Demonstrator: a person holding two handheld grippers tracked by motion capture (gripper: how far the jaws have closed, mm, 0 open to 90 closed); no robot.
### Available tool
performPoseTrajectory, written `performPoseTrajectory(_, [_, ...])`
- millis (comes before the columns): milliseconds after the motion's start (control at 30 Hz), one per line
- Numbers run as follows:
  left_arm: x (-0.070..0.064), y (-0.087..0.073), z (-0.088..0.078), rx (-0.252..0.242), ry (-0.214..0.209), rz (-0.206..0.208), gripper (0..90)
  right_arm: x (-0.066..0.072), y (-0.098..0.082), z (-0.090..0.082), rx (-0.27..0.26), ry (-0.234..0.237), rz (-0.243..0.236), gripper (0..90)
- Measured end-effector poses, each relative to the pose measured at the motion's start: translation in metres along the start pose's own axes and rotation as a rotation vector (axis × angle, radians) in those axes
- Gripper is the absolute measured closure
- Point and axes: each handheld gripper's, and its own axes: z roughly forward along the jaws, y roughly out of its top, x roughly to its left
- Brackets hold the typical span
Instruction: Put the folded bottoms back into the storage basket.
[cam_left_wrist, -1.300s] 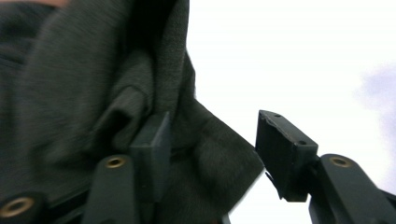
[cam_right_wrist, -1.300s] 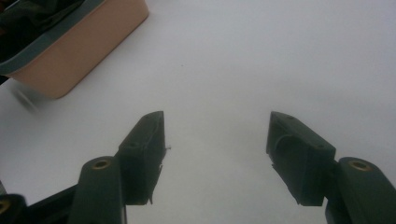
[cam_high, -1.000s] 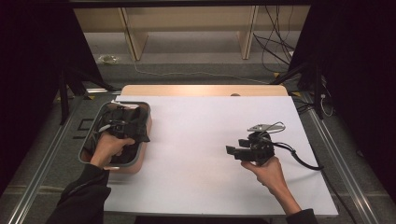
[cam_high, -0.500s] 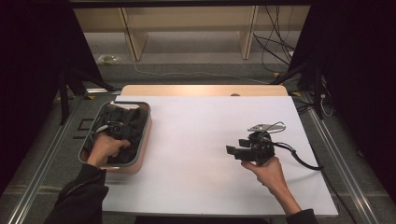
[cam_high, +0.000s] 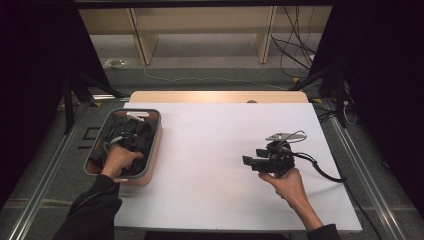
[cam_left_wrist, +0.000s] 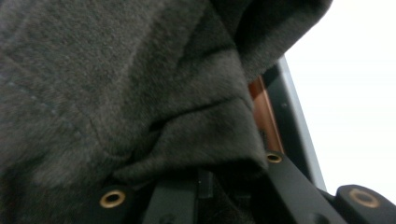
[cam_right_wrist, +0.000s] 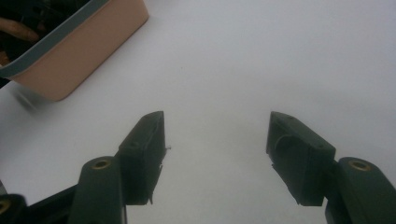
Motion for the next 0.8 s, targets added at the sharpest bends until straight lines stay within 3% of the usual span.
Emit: performPoseTrajectory(800, [-0.013,0.004,-0.047,-0.072,-0.004,0.036,48.8,0.000,-0.002,-0.007,-0.044,0.011,-0.017,37.8])
